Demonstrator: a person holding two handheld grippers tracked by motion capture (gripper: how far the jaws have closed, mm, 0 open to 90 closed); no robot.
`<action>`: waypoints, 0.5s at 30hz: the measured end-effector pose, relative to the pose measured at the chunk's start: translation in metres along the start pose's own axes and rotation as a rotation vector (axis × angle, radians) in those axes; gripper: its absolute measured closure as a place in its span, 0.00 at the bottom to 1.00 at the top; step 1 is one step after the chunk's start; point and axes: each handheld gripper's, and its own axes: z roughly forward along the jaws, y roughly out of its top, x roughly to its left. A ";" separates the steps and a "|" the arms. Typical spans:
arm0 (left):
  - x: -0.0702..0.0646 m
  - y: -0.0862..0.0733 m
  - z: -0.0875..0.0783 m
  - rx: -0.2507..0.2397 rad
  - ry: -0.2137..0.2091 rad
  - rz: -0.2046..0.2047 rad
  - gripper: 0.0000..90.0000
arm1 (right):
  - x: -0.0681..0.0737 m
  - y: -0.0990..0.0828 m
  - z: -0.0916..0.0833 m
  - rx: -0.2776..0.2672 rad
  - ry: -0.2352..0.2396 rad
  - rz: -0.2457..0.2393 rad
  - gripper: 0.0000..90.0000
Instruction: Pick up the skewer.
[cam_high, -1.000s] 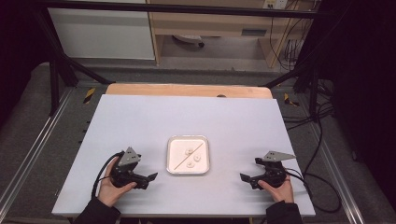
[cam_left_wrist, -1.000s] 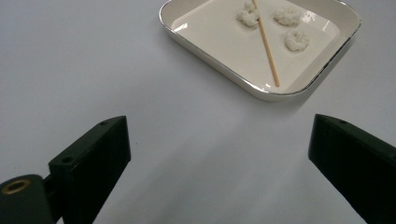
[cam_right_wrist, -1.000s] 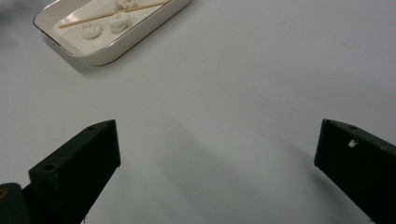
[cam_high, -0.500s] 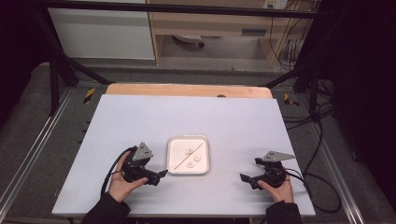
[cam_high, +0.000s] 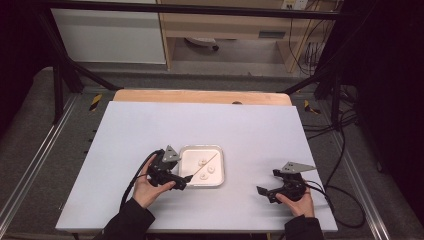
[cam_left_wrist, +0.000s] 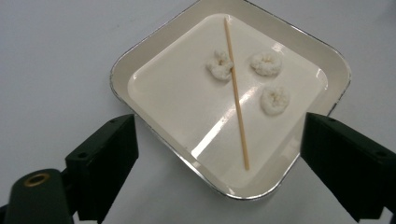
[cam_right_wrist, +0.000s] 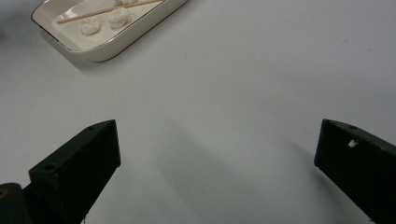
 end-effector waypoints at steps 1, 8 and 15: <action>0.000 0.001 0.002 0.003 0.002 -0.003 0.16 | 0.000 0.000 0.000 0.000 0.000 0.000 0.01; -0.006 0.009 0.017 0.033 0.005 0.013 0.30 | 0.000 0.000 0.000 0.002 0.001 0.001 0.01; -0.012 0.011 0.031 0.064 -0.001 0.023 0.46 | 0.000 0.000 0.000 0.003 0.000 -0.003 0.01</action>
